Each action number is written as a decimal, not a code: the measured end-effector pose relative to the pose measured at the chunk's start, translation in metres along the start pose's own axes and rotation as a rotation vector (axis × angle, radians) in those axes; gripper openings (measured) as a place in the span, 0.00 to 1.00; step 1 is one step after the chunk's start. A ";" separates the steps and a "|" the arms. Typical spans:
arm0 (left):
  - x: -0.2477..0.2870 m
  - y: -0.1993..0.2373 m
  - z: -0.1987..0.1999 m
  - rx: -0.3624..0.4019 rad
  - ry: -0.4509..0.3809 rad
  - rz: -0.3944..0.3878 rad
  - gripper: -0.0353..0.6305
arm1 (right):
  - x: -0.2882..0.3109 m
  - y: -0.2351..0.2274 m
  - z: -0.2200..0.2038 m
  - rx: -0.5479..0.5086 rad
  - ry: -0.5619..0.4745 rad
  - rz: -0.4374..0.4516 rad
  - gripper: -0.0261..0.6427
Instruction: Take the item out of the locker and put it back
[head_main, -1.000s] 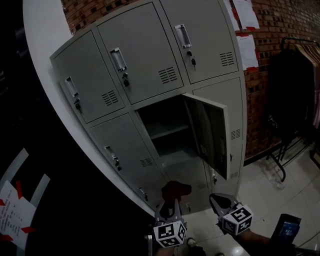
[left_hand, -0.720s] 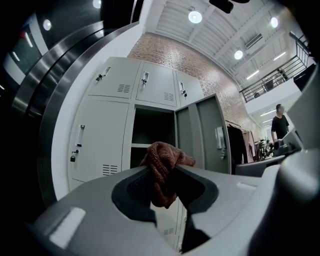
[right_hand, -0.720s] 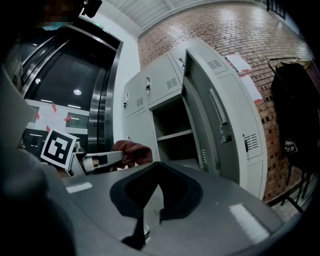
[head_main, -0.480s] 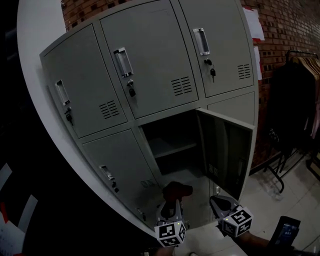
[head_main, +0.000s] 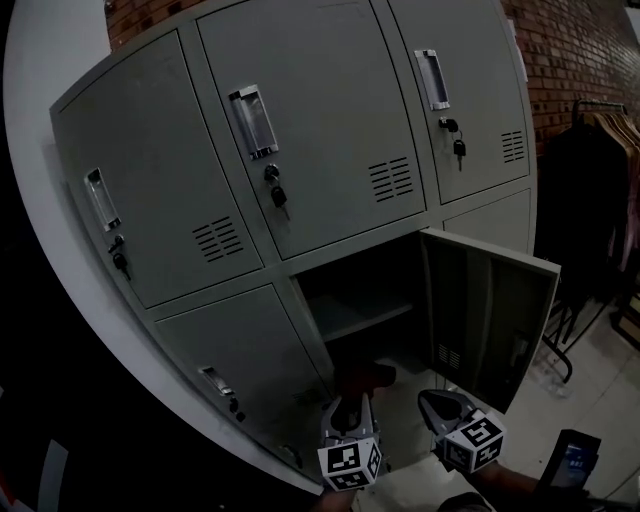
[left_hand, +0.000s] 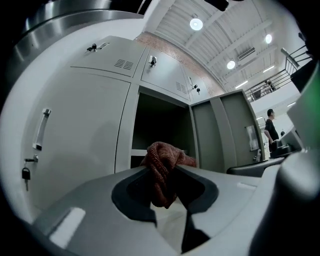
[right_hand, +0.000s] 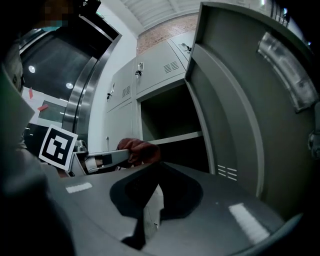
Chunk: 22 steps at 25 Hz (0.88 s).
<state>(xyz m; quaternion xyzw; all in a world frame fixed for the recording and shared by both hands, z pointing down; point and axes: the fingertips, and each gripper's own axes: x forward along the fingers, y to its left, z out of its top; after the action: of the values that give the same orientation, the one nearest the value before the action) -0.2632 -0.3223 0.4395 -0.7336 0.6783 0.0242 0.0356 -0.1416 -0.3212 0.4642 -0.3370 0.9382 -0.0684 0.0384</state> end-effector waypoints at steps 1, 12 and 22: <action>0.004 0.002 0.000 -0.004 0.000 -0.003 0.21 | 0.005 0.000 -0.001 -0.002 0.004 0.000 0.04; 0.056 -0.001 0.037 0.004 -0.084 -0.013 0.21 | 0.039 -0.027 0.019 -0.021 -0.004 0.029 0.04; 0.122 0.003 0.089 0.056 -0.136 0.017 0.21 | 0.042 -0.039 0.022 -0.007 -0.004 0.073 0.04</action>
<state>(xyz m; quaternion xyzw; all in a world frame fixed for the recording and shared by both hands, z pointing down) -0.2556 -0.4363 0.3405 -0.7231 0.6809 0.0553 0.1018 -0.1470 -0.3798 0.4475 -0.3027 0.9501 -0.0630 0.0416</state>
